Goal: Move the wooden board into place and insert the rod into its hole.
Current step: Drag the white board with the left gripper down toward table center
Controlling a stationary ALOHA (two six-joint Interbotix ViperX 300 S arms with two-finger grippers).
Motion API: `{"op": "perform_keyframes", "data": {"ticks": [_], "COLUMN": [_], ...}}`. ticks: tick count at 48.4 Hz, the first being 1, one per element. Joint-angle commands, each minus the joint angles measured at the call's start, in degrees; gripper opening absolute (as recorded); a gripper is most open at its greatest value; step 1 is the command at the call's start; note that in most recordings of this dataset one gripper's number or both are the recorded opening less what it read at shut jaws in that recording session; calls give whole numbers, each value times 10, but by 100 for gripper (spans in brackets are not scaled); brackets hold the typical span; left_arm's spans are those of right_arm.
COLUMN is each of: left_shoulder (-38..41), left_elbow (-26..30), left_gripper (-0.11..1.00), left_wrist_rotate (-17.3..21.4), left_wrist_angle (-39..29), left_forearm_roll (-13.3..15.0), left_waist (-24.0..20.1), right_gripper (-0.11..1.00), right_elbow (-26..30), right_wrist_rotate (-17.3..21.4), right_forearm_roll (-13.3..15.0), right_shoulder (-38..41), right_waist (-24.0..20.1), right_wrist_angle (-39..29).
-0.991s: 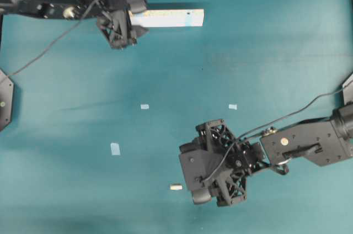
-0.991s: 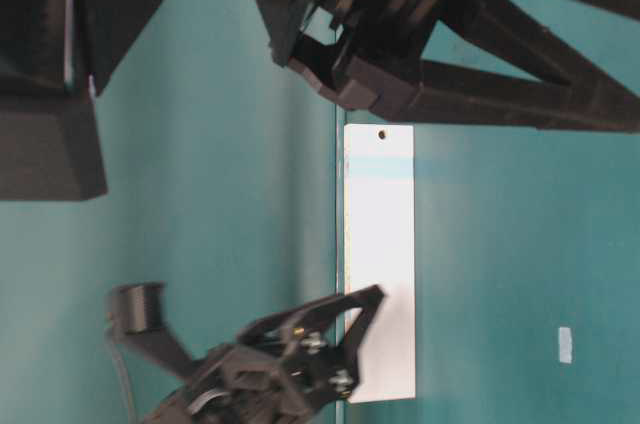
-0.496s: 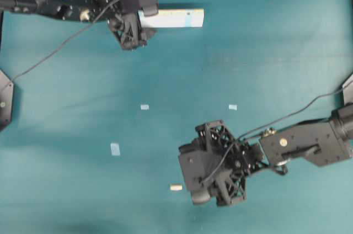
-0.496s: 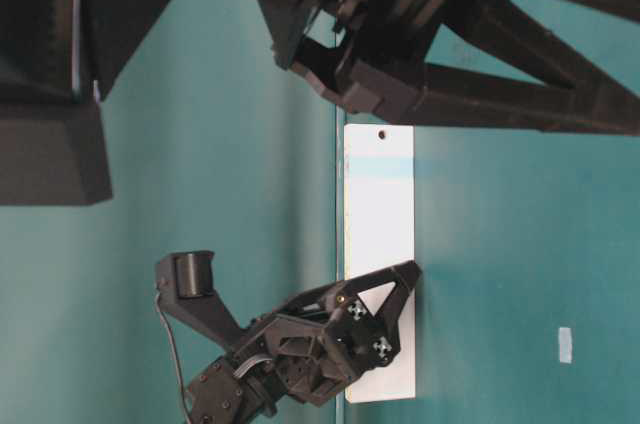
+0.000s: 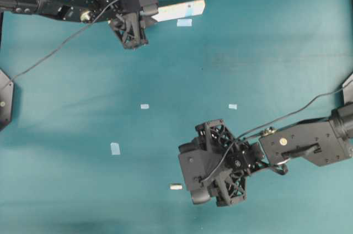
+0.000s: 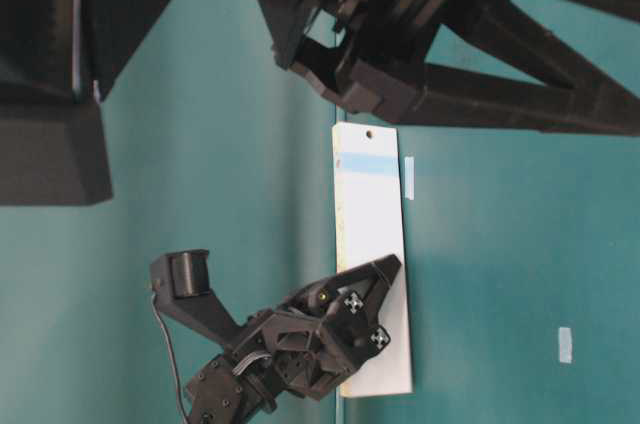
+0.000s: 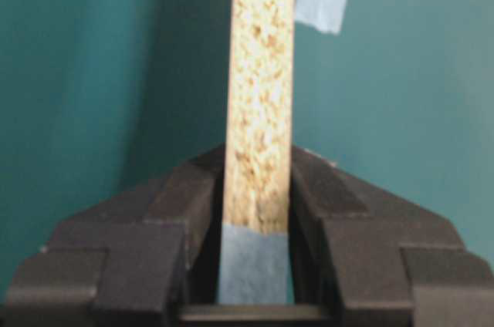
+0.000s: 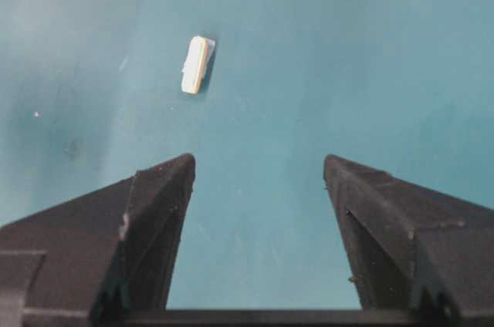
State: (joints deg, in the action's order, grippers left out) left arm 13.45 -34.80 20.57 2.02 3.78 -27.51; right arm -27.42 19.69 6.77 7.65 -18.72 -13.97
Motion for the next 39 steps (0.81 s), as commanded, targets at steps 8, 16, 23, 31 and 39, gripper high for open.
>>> {"op": "perform_keyframes", "data": {"ticks": [8, 16, 23, 31, 39], "left_shoulder": [-9, -24, -48, -69, -70], "left_elbow": [5, 7, 11, 16, 21], "left_gripper": [21, 21, 21, 21, 21], "left_wrist_rotate": [-16, -25, -43, -69, -100], "left_wrist_angle": [10, 9, 8, 8, 8], "left_forearm_roll": [0, 0, 0, 0, 0], "left_waist": [2, 10, 27, 62, 98], "right_gripper": [75, 75, 75, 75, 75], "right_elbow": [13, 14, 14, 14, 14], "right_wrist_rotate": [1, 1, 1, 1, 1], "right_forearm_roll": [1, 4, 6, 7, 10], "right_shoulder": [-8, -8, -8, -8, -8], "right_waist": [-2, -2, -2, -2, -2], "right_wrist_angle": [-11, -12, -12, -11, -11]}}
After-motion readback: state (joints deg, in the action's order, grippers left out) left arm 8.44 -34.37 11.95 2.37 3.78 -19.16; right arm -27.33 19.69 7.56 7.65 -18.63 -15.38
